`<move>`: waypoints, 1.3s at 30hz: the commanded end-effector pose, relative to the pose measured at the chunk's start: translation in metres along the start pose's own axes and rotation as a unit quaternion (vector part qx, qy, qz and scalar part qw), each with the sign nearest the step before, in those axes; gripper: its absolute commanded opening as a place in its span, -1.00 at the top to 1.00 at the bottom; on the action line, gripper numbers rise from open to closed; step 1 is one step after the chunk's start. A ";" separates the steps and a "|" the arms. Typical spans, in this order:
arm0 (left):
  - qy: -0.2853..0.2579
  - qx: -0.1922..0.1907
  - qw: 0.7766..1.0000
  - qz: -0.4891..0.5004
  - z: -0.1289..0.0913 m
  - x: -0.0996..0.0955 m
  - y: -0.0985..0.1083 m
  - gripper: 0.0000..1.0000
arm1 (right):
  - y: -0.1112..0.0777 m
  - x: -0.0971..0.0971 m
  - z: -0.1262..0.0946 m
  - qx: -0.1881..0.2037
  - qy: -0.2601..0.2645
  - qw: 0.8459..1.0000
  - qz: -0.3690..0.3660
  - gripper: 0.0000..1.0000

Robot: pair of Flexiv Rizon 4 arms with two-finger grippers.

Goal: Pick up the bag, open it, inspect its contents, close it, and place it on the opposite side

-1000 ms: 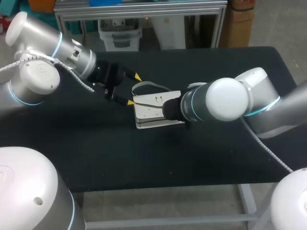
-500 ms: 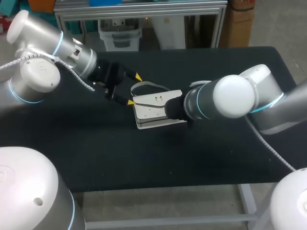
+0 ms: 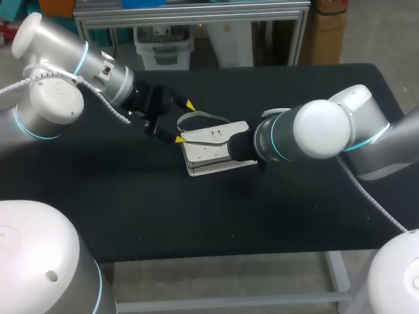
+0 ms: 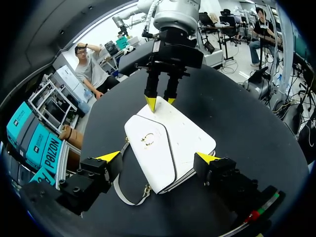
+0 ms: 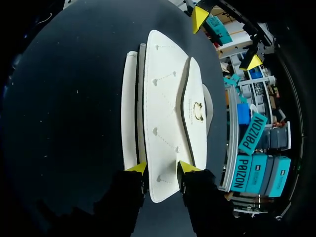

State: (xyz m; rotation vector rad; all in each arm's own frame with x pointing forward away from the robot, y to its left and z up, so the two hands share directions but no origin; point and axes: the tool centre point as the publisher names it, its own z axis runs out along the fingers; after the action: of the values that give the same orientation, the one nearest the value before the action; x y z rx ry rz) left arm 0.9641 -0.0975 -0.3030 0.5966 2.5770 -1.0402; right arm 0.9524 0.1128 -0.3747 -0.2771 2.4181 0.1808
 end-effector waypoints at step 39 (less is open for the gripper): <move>-0.078 -0.028 0.983 0.163 0.031 0.020 -0.017 -0.97 | 0.027 0.023 -0.006 0.049 -0.039 0.995 0.079 1.00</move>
State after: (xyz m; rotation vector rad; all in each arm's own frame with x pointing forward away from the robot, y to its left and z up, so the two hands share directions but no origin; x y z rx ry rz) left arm 0.9426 -0.1223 -0.3178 0.8574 2.2772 -0.8656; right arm 0.9245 0.1366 -0.3796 -0.0312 2.3739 0.1214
